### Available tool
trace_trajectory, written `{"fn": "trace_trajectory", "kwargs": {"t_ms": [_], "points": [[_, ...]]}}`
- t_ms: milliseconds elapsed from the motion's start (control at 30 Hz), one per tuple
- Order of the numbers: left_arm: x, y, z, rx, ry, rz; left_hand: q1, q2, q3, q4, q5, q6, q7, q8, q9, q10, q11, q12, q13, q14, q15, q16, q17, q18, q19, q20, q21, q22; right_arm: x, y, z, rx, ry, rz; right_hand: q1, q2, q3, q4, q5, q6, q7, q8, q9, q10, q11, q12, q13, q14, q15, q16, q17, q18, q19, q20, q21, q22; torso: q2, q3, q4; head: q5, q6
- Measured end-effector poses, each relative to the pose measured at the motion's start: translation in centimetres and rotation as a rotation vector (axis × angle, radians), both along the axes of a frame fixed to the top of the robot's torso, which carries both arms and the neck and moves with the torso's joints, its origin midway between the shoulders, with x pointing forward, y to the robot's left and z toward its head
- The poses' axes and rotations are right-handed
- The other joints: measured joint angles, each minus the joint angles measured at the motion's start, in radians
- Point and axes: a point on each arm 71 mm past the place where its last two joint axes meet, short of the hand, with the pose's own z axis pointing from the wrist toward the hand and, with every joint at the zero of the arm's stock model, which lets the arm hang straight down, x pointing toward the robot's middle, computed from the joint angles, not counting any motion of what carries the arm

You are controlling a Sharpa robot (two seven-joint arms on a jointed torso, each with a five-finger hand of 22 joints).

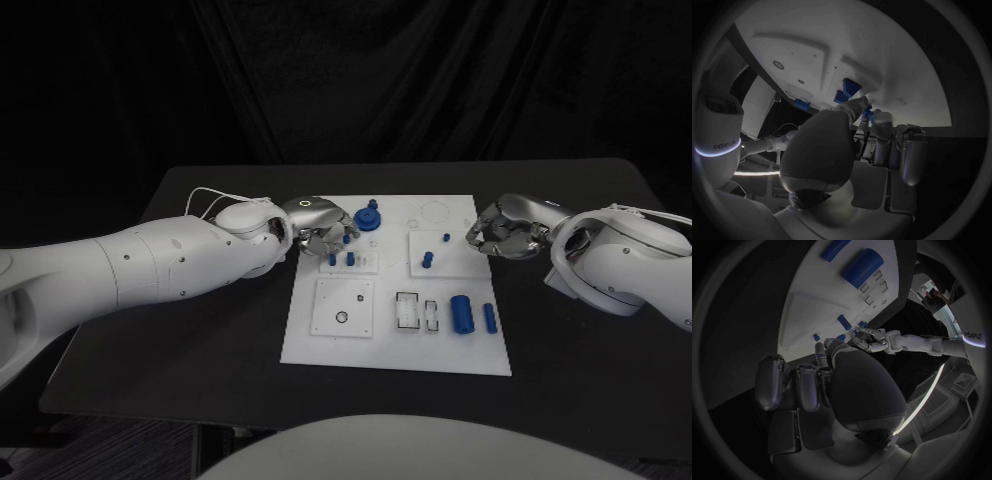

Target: Assemble the parts on the task board

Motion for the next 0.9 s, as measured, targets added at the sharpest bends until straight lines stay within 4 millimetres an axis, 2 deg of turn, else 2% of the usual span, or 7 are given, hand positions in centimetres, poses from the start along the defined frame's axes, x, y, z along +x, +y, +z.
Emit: {"fn": "trace_trajectory", "kwargs": {"t_ms": [367,567,700,833,900], "points": [[0.1,0.4,0.1,-0.004,-0.014,0.012,0.0,0.0,0.0,0.0,0.0,0.0,0.0,0.0,-0.002,-0.005,0.002,0.0,0.002,-0.004,-0.004,-0.004,-0.001,0.0,0.0,0.0,0.0,0.0,0.0,0.0,0.0,-0.001,0.002,0.0,0.0,0.0,0.0,0.0,0.0,0.004,0.004,0.0,0.0,0.0,0.0,0.0,0.0,0.0,0.0,0.0,0.0,0.0,0.0,0.0,0.0,0.0,0.0,-0.0001,0.0002,0.002,0.0],[0.4,1.7,0.4,-0.021,-0.067,0.044,0.0,0.0,0.0,0.0,0.0,0.001,0.001,0.0,-0.003,-0.005,0.002,0.005,0.008,-0.004,-0.004,-0.003,0.009,0.0,0.0,0.0,0.0,0.0,-0.1,-0.3,0.0,-0.002,0.003,-0.005,0.0,0.0,0.0,0.0,0.0,0.004,0.004,0.004,0.001,0.0,0.0,-0.003,0.0,0.0,0.0,0.0,0.0,0.0,0.0,0.0,0.0,0.0,0.0,-0.0003,0.0001,0.004,0.0],[0.3,3.2,0.9,-0.043,-0.121,0.065,0.009,-0.003,0.017,-0.017,-0.007,0.019,0.008,0.006,-0.005,-0.005,0.001,0.025,0.016,-0.004,-0.004,0.006,0.014,0.0,0.0,0.0,0.0,0.0,-0.2,-0.7,0.0,-0.003,0.003,-0.011,0.0,0.0,0.0,0.0,0.0,0.004,0.004,0.004,0.001,0.0,0.0,-0.011,0.0,0.0,0.0,-0.006,0.0,0.0,0.0,0.0,-0.008,0.0,0.0,-0.0005,0.0,0.005,0.0],[-0.3,5.1,1.6,-0.083,-0.18,0.078,0.015,-0.006,0.054,-0.022,-0.03,0.059,0.004,0.018,-0.009,0.016,-0.019,0.071,0.033,-0.003,-0.012,0.006,0.009,0.0,0.0,0.0,0.0,0.0,-0.4,-1.0,0.1,-0.001,0.002,-0.017,0.0,0.0,0.003,-0.003,0.0,0.004,0.004,0.004,0.001,0.0,0.0,-0.033,0.0,0.0,0.0,-0.011,0.0,0.0,0.0,0.0,-0.018,0.0,0.0,-0.0008,0.0001,0.007,0.0],[-0.8,5.8,2.0,-0.114,-0.208,0.078,0.018,-0.009,0.07,-0.019,-0.036,0.074,0.006,0.02,-0.01,0.022,-0.026,0.096,0.044,-0.012,-0.02,0.004,-0.006,0.0,0.0,0.0,0.0,0.0,-0.4,-1.1,0.4,0.0,-0.003,-0.017,0.001,-0.001,0.003,-0.003,0.0,0.004,0.004,0.004,0.001,-0.011,-0.008,-0.048,0.0,0.0,0.0,-0.015,0.0,0.001,-0.002,-0.002,-0.025,0.0,0.0,-0.0009,0.0004,0.008,0.0]]}}
